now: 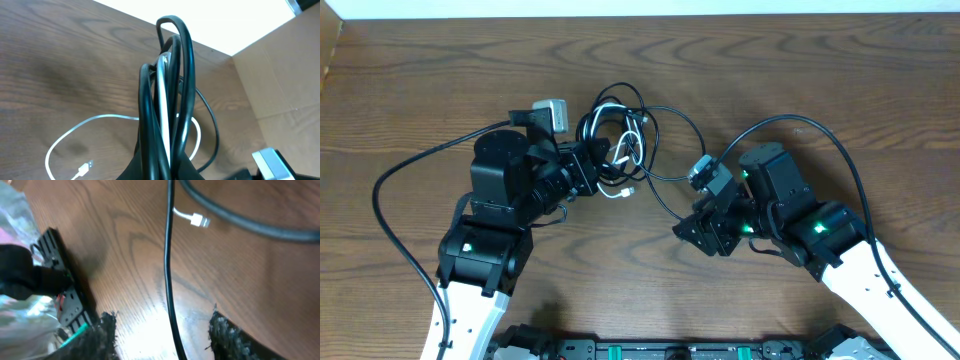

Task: Untangle cables

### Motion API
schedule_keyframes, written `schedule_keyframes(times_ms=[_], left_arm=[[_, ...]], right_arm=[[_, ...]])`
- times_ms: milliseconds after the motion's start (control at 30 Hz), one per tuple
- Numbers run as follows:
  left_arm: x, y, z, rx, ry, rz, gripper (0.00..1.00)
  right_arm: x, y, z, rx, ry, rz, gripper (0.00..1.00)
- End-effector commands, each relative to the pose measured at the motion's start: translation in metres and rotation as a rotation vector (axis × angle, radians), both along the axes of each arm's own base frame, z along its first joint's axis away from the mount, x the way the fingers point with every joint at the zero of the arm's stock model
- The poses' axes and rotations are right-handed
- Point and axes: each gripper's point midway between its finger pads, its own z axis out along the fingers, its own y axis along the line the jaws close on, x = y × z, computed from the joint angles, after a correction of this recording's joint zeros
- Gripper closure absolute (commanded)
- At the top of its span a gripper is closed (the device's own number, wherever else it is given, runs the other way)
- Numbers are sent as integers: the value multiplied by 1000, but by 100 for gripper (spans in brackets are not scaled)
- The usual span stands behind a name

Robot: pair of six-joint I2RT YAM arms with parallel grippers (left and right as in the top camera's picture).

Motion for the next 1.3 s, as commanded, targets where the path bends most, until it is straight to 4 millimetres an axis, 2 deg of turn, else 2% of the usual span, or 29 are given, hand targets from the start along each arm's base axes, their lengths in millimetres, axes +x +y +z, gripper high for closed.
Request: schedule_keyframes(times_ms=[0,200,333,500,667,933,1133,1267], left_arm=[[-5,-8,7,-30,-11,-57,92],[-21,-23,9,50,-116,-248,92],[-30,-22,-6,148,-137,-321,92],[-40,-20,-21,254,-162,-403,92],[-41,-20,-22,289,-195,-430,92],[-45,-24,-20,324,-264,-501,92],[-52,-30,-16,355,-355,-593,93],[-54,-30,-19,385,-376,-620,92]], right_arm=[[7,-2,3,-25,-40,-24,34],[23,-11,0,-74,-88,-102,26],[30,-7,11,-39,-136,-108,21],[37,-5,40,32,-237,-118,15],[36,-8,73,92,-350,-133,12],[34,-27,102,77,-510,-167,4],[41,-39,99,17,-540,-219,8],[52,-54,95,-57,-564,-298,9]])
